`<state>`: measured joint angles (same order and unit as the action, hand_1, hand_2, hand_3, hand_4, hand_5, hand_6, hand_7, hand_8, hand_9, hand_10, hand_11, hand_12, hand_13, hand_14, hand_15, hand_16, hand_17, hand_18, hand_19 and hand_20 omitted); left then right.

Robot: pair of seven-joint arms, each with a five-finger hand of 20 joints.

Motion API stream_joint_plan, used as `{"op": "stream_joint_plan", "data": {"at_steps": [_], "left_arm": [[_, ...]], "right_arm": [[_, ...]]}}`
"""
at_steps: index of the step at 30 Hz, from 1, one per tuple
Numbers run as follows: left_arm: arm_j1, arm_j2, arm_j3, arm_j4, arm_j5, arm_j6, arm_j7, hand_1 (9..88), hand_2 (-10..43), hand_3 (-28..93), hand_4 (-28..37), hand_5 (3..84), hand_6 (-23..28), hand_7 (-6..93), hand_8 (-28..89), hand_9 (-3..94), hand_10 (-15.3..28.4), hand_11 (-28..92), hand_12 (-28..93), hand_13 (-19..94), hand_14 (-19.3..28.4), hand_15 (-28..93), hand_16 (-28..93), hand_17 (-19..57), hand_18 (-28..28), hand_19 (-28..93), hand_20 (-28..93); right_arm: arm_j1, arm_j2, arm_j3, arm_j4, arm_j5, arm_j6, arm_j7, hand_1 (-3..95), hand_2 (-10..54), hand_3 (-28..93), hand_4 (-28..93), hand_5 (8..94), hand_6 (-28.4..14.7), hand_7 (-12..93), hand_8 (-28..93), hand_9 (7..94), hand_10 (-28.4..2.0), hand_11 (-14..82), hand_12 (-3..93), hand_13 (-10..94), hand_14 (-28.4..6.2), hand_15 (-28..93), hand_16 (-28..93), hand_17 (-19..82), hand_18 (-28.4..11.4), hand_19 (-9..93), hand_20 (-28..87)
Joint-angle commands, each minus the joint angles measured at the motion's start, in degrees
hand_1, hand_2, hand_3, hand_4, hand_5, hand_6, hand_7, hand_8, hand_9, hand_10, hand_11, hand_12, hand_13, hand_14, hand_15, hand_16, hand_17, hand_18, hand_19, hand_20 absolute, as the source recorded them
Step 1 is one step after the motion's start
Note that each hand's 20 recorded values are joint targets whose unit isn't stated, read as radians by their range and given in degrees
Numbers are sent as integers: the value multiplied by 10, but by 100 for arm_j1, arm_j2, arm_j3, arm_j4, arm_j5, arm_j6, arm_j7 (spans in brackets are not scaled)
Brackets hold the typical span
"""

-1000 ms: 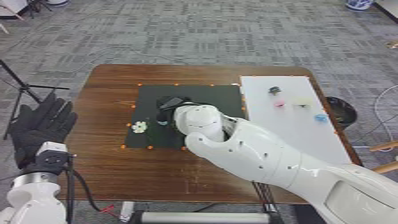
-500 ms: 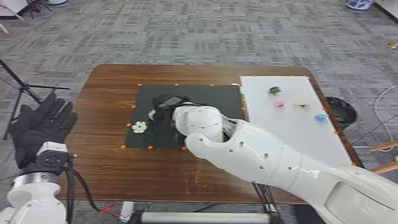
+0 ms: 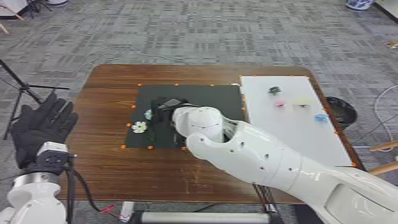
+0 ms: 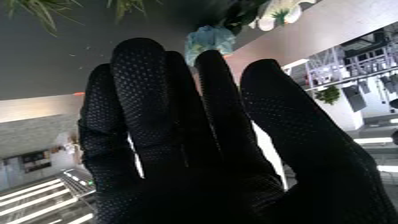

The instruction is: Arrange flowers

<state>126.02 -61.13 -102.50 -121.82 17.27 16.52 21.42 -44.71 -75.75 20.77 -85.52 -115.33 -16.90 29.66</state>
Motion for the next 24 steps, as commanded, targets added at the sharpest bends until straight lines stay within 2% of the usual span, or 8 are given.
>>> {"op": "stream_joint_plan", "data": {"at_steps": [1,4,10,15,16,20,21,24], "left_arm": [[81,-46,-24,-14,54,-73,-52,235,198,719,-283,420,102,90,-81,328,154,207,77,237,149,233,-55,-84,134,350,74],[112,-66,-45,-24,51,-80,-34,235,198,720,-283,419,102,89,-82,327,154,207,77,237,149,233,-55,-83,134,350,74],[196,-155,-89,-42,75,-75,-81,237,198,718,-283,418,101,88,-81,327,154,206,77,237,149,233,-54,-83,133,349,74],[154,-249,-102,-21,115,-111,-187,237,197,718,-283,419,101,88,-81,327,153,206,77,237,149,233,-54,-84,134,350,74],[63,-228,-65,32,122,-81,-177,237,197,717,-283,419,102,88,-81,327,153,206,78,237,149,233,-55,-84,134,350,74],[137,-223,-99,-24,103,-81,-121,237,195,716,-283,419,101,88,-81,327,153,205,77,237,148,232,-55,-84,134,350,73],[103,-196,-84,-13,127,-75,-131,237,194,715,-283,419,101,88,-81,327,153,205,77,238,148,232,-55,-84,134,349,73],[7,-84,-29,-3,85,-27,-175,237,192,713,-283,419,101,88,-81,327,153,204,77,239,147,230,-56,-83,134,349,73]], "right_arm": [[-34,-33,109,-102,-61,45,275,322,144,771,-177,522,-25,117,-118,520,-133,97,127,587,-144,721,259,264,-235,746,368],[-35,11,192,-174,-19,147,371,320,138,773,-175,544,-31,118,-116,522,-143,97,128,594,-145,730,259,276,-236,748,360],[-259,458,547,-815,23,502,486,317,124,775,-171,587,-45,133,-107,524,-165,102,137,603,-140,738,257,290,-237,760,345],[-763,1265,1344,-1558,196,615,458,312,109,762,-173,597,-52,139,-104,530,-174,103,143,608,-140,739,259,294,-237,768,336],[-859,1396,1544,-1537,110,698,363,315,98,759,-173,595,-52,137,-104,533,-174,103,143,609,-140,738,259,294,-238,770,335],[-1322,2094,2322,-1740,110,731,652,320,67,756,-177,573,-52,121,-105,536,-164,99,143,606,-144,737,262,291,-239,772,331],[-1450,2274,2559,-1788,158,617,774,321,63,754,-178,565,-54,115,-104,529,-165,95,142,601,-145,736,263,290,-239,771,330],[-1997,2815,3227,-1980,333,691,1089,319,56,752,-182,526,-65,103,-98,498,-174,87,142,584,-149,729,261,282,-241,772,327]]}}
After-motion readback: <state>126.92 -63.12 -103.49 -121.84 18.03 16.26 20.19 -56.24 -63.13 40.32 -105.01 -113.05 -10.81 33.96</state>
